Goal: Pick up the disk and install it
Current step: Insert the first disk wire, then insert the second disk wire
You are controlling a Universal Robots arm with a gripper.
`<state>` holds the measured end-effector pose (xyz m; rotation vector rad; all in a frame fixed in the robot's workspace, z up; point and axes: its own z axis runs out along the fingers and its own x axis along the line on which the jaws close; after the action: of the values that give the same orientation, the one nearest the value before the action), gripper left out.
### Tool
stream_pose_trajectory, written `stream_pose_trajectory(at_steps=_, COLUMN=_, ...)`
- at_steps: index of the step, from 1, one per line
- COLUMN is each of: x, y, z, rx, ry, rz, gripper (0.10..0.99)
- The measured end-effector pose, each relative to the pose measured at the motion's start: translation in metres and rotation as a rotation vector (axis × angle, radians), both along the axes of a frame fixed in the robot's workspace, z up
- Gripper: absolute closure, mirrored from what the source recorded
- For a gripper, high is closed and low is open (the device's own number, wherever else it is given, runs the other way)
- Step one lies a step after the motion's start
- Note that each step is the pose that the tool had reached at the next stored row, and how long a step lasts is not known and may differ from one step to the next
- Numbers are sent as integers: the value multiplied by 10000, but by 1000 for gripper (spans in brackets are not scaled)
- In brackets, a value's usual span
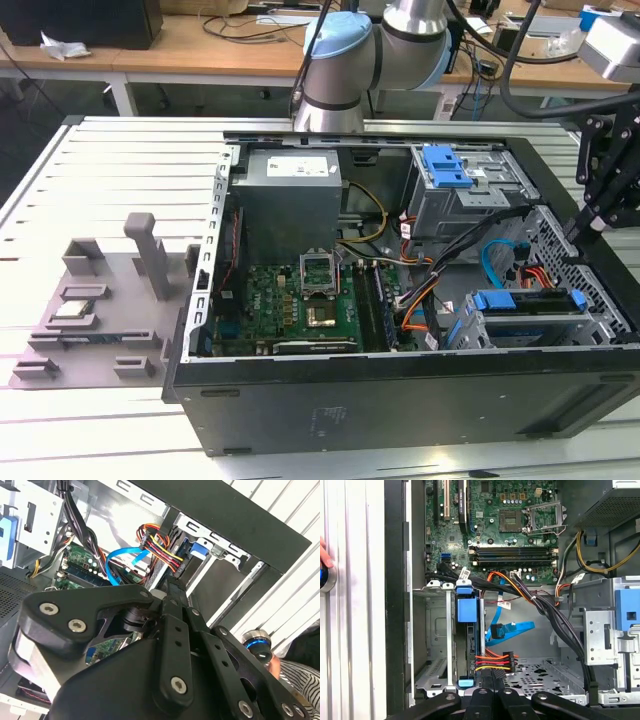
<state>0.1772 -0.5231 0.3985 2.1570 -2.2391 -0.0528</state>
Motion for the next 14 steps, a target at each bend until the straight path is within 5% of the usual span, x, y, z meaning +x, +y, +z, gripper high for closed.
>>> stream_pose_trajectory(at_steps=7, x=0, y=0, z=4, rx=0, ry=0, rz=0, gripper=973)
stream_pose_trajectory(at_steps=11, x=0, y=0, z=6, rx=0, ry=0, rz=0, gripper=784)
stream_pose_trajectory(at_steps=14, x=0, y=7, z=14, rx=-4, ry=-1, rz=0, gripper=784)
